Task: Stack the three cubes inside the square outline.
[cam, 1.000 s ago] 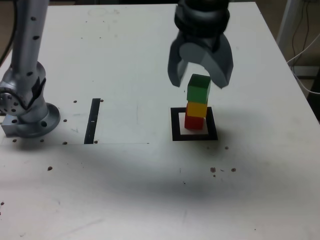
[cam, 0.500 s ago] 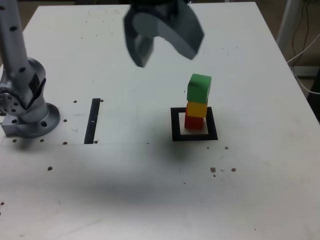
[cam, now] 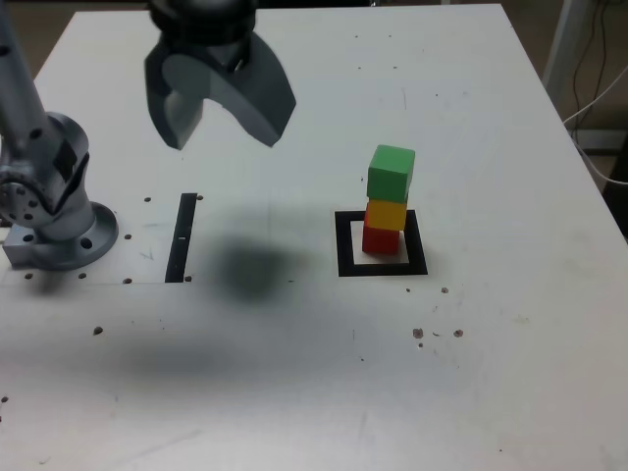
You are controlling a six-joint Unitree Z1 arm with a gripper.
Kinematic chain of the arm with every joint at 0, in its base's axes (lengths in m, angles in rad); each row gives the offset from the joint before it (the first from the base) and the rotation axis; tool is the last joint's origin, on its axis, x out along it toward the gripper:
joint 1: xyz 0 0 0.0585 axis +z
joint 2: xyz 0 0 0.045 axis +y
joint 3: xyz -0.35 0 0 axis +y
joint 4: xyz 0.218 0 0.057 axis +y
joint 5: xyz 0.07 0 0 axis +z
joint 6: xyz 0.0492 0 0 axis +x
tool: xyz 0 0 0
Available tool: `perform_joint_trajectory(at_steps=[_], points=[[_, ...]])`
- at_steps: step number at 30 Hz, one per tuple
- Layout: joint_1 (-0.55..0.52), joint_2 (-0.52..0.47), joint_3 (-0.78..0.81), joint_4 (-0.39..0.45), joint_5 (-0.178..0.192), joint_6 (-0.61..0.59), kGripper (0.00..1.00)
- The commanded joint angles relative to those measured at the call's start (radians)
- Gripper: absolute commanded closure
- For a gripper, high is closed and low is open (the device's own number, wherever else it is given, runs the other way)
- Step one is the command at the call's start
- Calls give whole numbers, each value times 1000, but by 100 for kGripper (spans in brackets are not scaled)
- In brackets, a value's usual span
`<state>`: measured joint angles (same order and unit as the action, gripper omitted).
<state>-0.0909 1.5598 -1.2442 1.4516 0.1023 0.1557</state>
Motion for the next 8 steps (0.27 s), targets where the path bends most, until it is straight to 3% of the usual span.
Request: perform_joint_trajectory(at_steps=[1,8], points=[[3,-19,55,-14,0,-15,0],[70,-32,230,-79,-15,-33,0]])
